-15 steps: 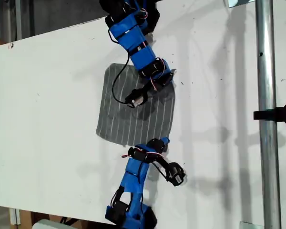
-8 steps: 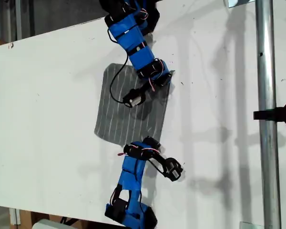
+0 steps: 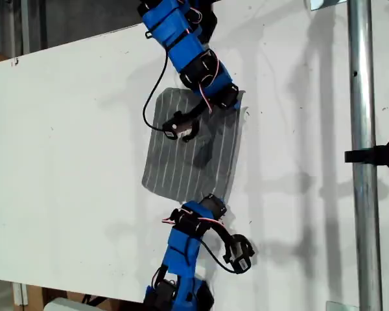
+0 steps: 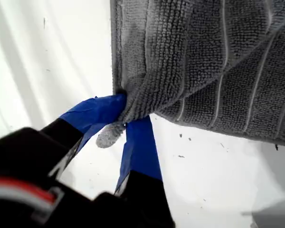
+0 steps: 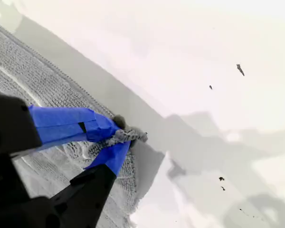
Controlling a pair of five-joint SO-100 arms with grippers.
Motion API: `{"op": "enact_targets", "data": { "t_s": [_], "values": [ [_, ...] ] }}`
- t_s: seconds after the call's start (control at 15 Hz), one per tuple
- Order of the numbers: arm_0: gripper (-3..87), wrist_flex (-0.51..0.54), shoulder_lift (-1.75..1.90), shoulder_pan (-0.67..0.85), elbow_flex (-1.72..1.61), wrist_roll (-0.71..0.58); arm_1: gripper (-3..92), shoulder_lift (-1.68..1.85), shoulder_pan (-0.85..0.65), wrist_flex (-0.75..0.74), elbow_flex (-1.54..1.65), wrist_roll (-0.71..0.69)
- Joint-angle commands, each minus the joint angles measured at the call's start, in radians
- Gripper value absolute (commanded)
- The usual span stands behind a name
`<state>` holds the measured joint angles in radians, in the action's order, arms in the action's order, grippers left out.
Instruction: Grasp corners of a towel and fold twice.
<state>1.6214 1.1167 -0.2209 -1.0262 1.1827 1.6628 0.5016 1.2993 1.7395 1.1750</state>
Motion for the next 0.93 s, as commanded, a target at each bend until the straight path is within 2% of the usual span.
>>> {"op": "enact_targets", "data": {
  "t_s": [0.0, 0.27, 0.53, 0.87],
  "values": [
    [-2.8, 0.005, 0.123, 0.069, -0.005, -0.014, -0.2, 0.109, -0.074, 0.043, -0.064, -0.011],
    [-2.9, -0.057, 0.121, 0.368, -0.008, -0.245, -0.2, 0.249, -0.43, 0.166, 0.038, -0.155],
    [-2.9, -0.071, 0.089, 0.603, 0.02, -0.437, -0.2, 0.431, -0.804, 0.184, 0.196, -0.379],
    [-2.9, -0.098, 0.023, 0.761, 0.149, -0.583, -0.2, 0.525, -1.077, 0.175, 0.215, -0.568]
  ]
}}
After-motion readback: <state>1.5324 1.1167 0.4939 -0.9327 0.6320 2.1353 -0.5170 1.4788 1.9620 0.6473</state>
